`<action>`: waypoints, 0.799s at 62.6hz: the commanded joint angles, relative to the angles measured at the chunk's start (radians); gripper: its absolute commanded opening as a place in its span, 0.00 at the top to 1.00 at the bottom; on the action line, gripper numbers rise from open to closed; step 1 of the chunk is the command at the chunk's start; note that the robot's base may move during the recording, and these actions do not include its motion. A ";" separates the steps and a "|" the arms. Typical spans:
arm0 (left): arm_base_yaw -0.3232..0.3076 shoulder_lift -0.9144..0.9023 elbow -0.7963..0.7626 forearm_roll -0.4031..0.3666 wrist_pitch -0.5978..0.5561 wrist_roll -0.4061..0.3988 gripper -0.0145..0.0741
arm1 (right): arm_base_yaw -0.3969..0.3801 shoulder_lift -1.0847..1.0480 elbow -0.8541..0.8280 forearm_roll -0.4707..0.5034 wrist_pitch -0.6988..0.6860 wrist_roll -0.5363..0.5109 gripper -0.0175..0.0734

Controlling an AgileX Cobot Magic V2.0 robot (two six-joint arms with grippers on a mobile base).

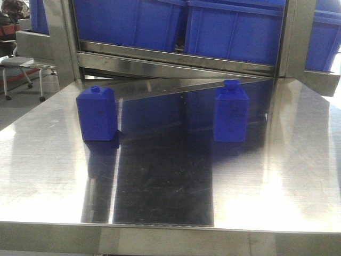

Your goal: Pick and sort blue part to right shelf

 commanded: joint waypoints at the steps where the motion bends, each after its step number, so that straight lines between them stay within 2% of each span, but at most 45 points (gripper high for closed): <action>1: -0.008 -0.023 0.020 -0.006 -0.082 -0.003 0.70 | 0.040 0.079 -0.066 -0.035 -0.075 0.009 0.75; 11: -0.008 -0.023 0.020 -0.006 -0.082 -0.003 0.70 | 0.136 0.219 -0.156 -0.081 0.015 0.029 0.73; 16: -0.008 -0.023 0.020 -0.006 -0.082 -0.003 0.70 | 0.175 0.287 -0.202 -0.095 0.068 0.051 0.65; 22: -0.008 -0.023 0.020 -0.006 -0.082 -0.003 0.70 | 0.208 0.369 -0.260 -0.101 0.131 0.084 0.44; 30: -0.008 -0.023 0.020 -0.006 -0.082 -0.003 0.70 | 0.249 0.470 -0.349 -0.101 0.221 0.124 0.11; 44: -0.008 -0.023 0.020 -0.006 -0.082 -0.003 0.70 | 0.308 0.656 -0.577 -0.081 0.493 0.196 0.15; 50: -0.008 -0.023 0.020 -0.006 -0.082 -0.003 0.70 | 0.320 0.752 -0.707 -0.035 0.605 0.200 0.15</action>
